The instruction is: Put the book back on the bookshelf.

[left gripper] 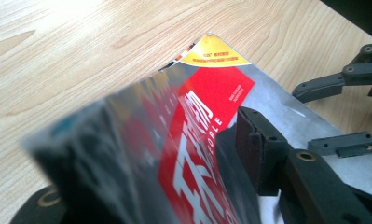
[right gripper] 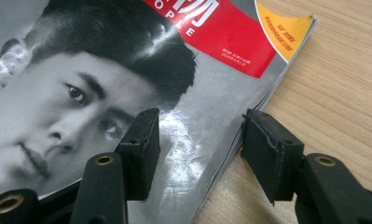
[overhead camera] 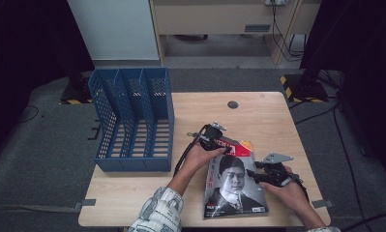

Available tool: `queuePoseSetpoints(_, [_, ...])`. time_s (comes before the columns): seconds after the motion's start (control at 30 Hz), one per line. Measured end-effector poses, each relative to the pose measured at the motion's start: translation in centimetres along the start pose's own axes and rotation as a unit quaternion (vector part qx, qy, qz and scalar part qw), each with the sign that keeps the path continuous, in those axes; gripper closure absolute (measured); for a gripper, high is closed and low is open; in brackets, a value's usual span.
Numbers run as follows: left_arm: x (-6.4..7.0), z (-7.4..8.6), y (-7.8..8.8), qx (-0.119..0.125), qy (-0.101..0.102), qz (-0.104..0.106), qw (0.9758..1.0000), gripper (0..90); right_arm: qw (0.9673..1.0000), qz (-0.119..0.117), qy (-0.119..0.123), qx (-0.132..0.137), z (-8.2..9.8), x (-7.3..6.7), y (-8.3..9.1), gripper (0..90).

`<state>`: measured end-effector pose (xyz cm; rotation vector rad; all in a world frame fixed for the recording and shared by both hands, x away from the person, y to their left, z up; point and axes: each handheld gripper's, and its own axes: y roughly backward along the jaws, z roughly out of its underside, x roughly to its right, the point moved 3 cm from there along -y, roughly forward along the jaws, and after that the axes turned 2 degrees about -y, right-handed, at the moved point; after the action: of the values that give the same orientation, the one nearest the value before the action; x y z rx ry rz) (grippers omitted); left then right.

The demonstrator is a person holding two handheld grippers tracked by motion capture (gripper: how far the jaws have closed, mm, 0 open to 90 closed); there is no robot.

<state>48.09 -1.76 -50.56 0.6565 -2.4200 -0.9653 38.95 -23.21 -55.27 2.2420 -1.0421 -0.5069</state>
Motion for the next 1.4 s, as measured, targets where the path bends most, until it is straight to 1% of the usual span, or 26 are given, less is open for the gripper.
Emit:
queuePoseSetpoints(0.03, [-0.2,0.0,-0.1,-0.006,0.003,0.004,1.0,62.1,1.0,0.0,0.001,0.001,0.0,0.0,0.0,46.7])
queuePoseSetpoints(0.07, [-0.4,0.0,-0.1,-0.02,0.011,0.01,0.9997,67.6,1.0,0.0,0.002,0.001,0.0,0.0,0.0,46.7])
queuePoseSetpoints(0.17, [-0.4,0.0,-0.2,-0.03,0.015,0.017,0.9993,74.5,1.0,0.0,0.005,0.001,0.0,0.0,0.0,46.7])
queuePoseSetpoints(0.2, [-0.3,-0.1,-0.1,-0.035,0.016,0.02,0.9991,74.5,1.0,0.0,0.006,0.001,0.0,0.0,0.0,46.7])
queuePoseSetpoints(0.27, [-0.1,-0.3,0.1,-0.031,0.021,0.027,0.999,77.3,1.0,0.001,0.007,0.002,0.0,0.0,0.0,46.6])
queuePoseSetpoints(0.37, [0.3,-0.6,0.6,-0.028,0.014,0.024,0.9992,79.8,1.0,0.001,0.005,0.003,0.1,-0.1,0.0,46.4])
queuePoseSetpoints(0.4, [0.5,-0.9,0.9,-0.027,0.017,0.019,0.9993,80.7,1.0,0.004,0.005,0.004,0.1,-0.1,0.0,46.1])
queuePoseSetpoints(0.53, [0.9,-1.2,1.2,-0.023,0.022,0.02,0.9993,82.3,1.0,0.004,-0.003,0.001,0.0,-0.1,0.1,43.8])
queuePoseSetpoints(0.57, [1.0,-1.3,1.3,-0.013,0.036,0.029,0.9988,82.9,0.9999,0.0,-0.012,0.0,0.0,0.0,0.3,43.4])
queuePoseSetpoints(0.6, [1.2,-1.6,1.7,-0.007,0.044,0.035,0.9984,84.2,0.9996,-0.009,-0.024,0.008,-0.2,0.3,0.9,42.6])
queuePoseSetpoints(0.67, [1.5,-1.8,1.9,-0.001,0.045,0.037,0.9983,85.0,0.9993,0.0,-0.031,0.022,-0.4,1.0,1.9,42.0])
queuePoseSetpoints(0.73, [1.9,-2.1,2.3,0.003,0.041,0.037,0.9985,85.2,0.999,0.006,-0.037,0.025,-0.3,1.4,2.2,41.9])
queuePoseSetpoints(0.8, [2.2,-2.4,2.8,0.006,0.036,0.037,0.9986,85.8,0.9978,0.031,-0.053,0.024,0.2,2.9,3.0,42.4])
queuePoseSetpoints(0.83, [2.3,-2.6,3.1,0.008,0.034,0.035,0.9988,85.8,0.9978,0.031,-0.053,0.024,0.2,2.9,3.0,42.4])
queuePoseSetpoints(0.87, [2.6,-2.9,3.7,0.011,0.032,0.034,0.9989,86.2,0.997,0.043,-0.062,0.02,0.5,3.6,3.2,42.5])
queuePoseSetpoints(0.9, [2.6,-2.9,3.7,0.011,0.032,0.034,0.9989,86.3,0.997,0.043,-0.062,0.02,0.5,3.6,3.2,42.5])
queuePoseSetpoints(0.97, [3.2,-3.5,4.6,0.013,0.02,0.031,0.9992,86.4,0.9959,0.059,-0.068,0.01,0.9,4.3,3.0,42.1])
queuePoseSetpoints(1.03, [3.3,-3.6,4.8,0.014,0.018,0.03,0.9993,86.5,0.9958,0.06,-0.069,0.004,0.9,4.3,2.9,41.9])
queuePoseSetpoints(1.07, [3.6,-3.9,5.2,0.017,0.014,0.032,0.9993,86.5,0.9959,0.063,-0.065,-0.005,1.0,4.1,2.6,40.9])
queuePoseSetpoints(1.1, [3.6,-3.9,5.2,0.017,0.014,0.032,0.9993,86.5,0.9959,0.063,-0.065,-0.005,1.0,4.1,2.6,40.9])
queuePoseSetpoints(1.13, [3.6,-4.0,5.5,0.018,0.014,0.032,0.9992,86.5,0.9962,0.065,-0.057,-0.012,1.1,4.1,2.4,40.5])
queuePoseSetpoints(1.2, [3.8,-4.3,5.9,0.021,0.014,0.034,0.9991,86.5,0.9961,0.065,-0.057,-0.016,1.2,4.0,2.3,40.4])
queuePoseSetpoints(1.23, [3.8,-4.4,6.1,0.022,0.014,0.034,0.9991,86.5,0.9963,0.067,-0.051,-0.016,1.3,4.0,2.1,39.7])
queuePoseSetpoints(1.27, [3.8,-4.6,6.5,0.027,0.016,0.039,0.9988,86.6,0.9963,0.067,-0.052,-0.016,1.3,4.0,2.1,39.5])
queuePoseSetpoints(1.33, [3.8,-4.7,6.7,0.029,0.016,0.038,0.9987,86.5,0.9962,0.067,-0.053,-0.014,1.3,4.0,2.0,39.4])
queuePoseSetpoints(1.4, [3.9,-4.9,7.2,0.032,0.015,0.038,0.9987,86.6,0.9963,0.071,-0.047,-0.01,1.3,4.0,2.0,38.7])
